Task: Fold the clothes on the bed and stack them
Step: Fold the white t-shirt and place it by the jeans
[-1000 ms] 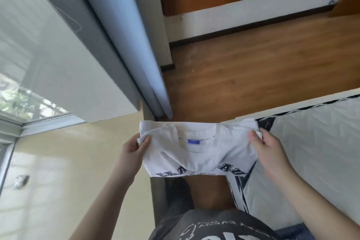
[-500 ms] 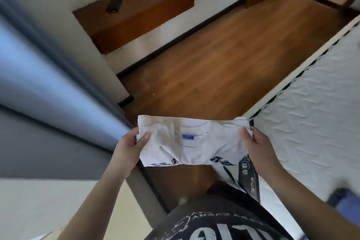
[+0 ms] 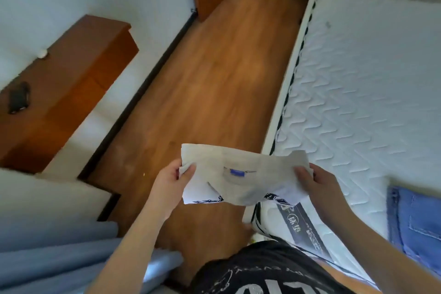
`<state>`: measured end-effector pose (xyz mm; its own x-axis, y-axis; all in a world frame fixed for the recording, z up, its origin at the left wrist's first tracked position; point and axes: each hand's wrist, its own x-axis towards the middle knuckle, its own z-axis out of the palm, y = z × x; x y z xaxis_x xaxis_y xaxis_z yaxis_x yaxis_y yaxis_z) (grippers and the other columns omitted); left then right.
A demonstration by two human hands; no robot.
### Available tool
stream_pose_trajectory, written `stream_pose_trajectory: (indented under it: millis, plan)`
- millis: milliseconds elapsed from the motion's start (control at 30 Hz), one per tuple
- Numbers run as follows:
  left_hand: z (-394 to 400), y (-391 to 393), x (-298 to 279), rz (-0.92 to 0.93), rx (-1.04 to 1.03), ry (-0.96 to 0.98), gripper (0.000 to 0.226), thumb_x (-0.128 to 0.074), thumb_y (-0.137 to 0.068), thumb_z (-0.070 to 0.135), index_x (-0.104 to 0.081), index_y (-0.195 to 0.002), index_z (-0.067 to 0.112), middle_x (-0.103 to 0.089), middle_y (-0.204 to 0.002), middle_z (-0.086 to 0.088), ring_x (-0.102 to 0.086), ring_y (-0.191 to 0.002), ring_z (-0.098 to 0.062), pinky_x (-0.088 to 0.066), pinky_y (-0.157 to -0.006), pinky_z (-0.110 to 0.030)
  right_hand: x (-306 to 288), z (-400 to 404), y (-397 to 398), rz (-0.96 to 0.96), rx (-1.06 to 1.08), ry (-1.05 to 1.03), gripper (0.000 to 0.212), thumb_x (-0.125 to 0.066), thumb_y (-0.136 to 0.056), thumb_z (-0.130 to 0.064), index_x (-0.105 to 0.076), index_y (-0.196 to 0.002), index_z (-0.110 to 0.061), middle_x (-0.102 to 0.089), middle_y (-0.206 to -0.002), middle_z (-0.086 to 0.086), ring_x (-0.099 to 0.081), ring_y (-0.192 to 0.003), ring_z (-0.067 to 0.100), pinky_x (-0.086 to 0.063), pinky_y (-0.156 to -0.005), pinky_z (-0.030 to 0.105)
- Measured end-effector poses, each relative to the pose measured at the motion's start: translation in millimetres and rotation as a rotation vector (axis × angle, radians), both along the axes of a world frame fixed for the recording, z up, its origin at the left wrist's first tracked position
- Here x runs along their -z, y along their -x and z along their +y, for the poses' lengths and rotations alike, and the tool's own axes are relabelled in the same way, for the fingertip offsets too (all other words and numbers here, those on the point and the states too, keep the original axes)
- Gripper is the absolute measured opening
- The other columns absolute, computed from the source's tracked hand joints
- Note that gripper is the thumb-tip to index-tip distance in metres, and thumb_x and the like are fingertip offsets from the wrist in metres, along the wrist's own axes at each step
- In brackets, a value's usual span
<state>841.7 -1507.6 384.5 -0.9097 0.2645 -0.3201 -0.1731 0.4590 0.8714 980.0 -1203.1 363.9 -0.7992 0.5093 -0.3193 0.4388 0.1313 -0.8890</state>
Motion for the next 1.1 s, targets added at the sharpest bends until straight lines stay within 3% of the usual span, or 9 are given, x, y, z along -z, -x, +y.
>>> stream_pose_trajectory:
  millis: [133,233,300,400,533,600,733,867,1100]
  plan:
    - [36,45,-5,-0.023,0.147,-0.011,0.015,-0.06,-0.094,0.042,-0.065,-0.098,0.055,-0.072,-0.098,0.017,-0.066,-0.087,-0.005,-0.056,-0.077,-0.03,2,12,0,0.025,0.092,0.01,0.042,-0.053,-0.086,-0.058,-0.065,-0.073,-0.019,-0.054,-0.055,-0.003,-0.042,-0.052,0.006,-0.033,-0.049,0.022]
    - [64,76,-6,-0.05,0.245,-0.049,0.017,-0.061,-0.094,0.038,-0.068,-0.092,0.053,-0.073,-0.095,0.019,-0.068,-0.082,0.001,-0.055,-0.063,-0.018,8,15,-1,0.018,0.215,0.029,0.064,-0.053,-0.08,-0.065,-0.062,-0.082,-0.003,-0.051,-0.062,0.004,-0.041,-0.057,0.011,-0.032,-0.055,0.03]
    - [80,99,-2,-0.077,0.321,-0.047,0.009,-0.064,-0.094,0.036,-0.07,-0.096,0.042,-0.074,-0.096,0.012,-0.07,-0.083,-0.006,-0.056,-0.066,-0.02,14,13,-3,0.022,0.333,0.058,0.059,-0.057,-0.084,-0.06,-0.061,-0.083,0.0,-0.051,-0.066,0.007,-0.043,-0.061,0.012,-0.032,-0.06,0.032]
    - [105,135,10,-0.094,0.463,-0.032,0.007,-0.063,-0.094,0.036,-0.069,-0.095,0.033,-0.074,-0.095,0.003,-0.07,-0.086,-0.015,-0.054,-0.074,-0.032,19,3,-5,0.037,0.5,0.053,0.036,-0.059,-0.092,-0.049,-0.065,-0.076,-0.017,-0.052,-0.059,-0.004,-0.044,-0.054,0.007,-0.035,-0.053,0.019]
    - [141,175,23,-0.138,0.663,-0.08,0.01,-0.06,-0.097,0.026,-0.069,-0.097,0.029,-0.075,-0.097,0.005,-0.071,-0.089,-0.012,-0.053,-0.077,-0.031,19,-27,5,0.017,0.703,-0.034,0.032,-0.058,-0.094,-0.041,-0.064,-0.063,-0.034,-0.048,-0.048,-0.014,-0.04,-0.042,-0.001,-0.03,-0.043,0.009]
    - [156,192,26,-0.155,0.775,-0.082,0.009,-0.06,-0.098,0.026,-0.069,-0.099,0.028,-0.075,-0.098,0.006,-0.07,-0.092,-0.015,-0.052,-0.08,-0.034,17,-45,14,-0.003,0.826,-0.05,0.035,-0.058,-0.096,-0.037,-0.064,-0.062,-0.041,-0.05,-0.049,-0.013,-0.043,-0.045,0.001,-0.034,-0.049,0.014]
    - [182,221,24,-0.164,1.026,-0.072,0.009,-0.061,-0.097,0.029,-0.069,-0.098,0.034,-0.074,-0.1,0.001,-0.069,-0.096,-0.023,-0.054,-0.086,-0.044,13,-83,27,0.016,1.05,-0.036,0.032,-0.058,-0.094,-0.046,-0.063,-0.073,-0.022,-0.05,-0.064,0.017,-0.047,-0.059,0.024,-0.038,-0.059,0.036]
    - [217,235,25,-0.181,1.252,-0.058,0.013,-0.062,-0.096,0.029,-0.072,-0.102,0.035,-0.075,-0.103,0.009,-0.071,-0.096,-0.009,-0.052,-0.082,-0.031,9,-122,38,0.036,1.262,-0.008,0.027,-0.059,-0.095,-0.042,-0.065,-0.072,-0.028,-0.044,-0.063,0.011,-0.042,-0.061,0.015,-0.034,-0.06,0.033]
    - [269,205,43,-0.201,1.505,0.008,0.013,-0.063,-0.096,0.03,-0.072,-0.103,0.035,-0.075,-0.104,0.009,-0.07,-0.099,-0.011,-0.054,-0.086,-0.033,23,-172,37,0.076,1.519,0.091,0.024,-0.059,-0.094,-0.041,-0.071,-0.08,-0.025,-0.069,-0.073,0.005,-0.062,-0.065,0.013,-0.05,-0.055,0.023]
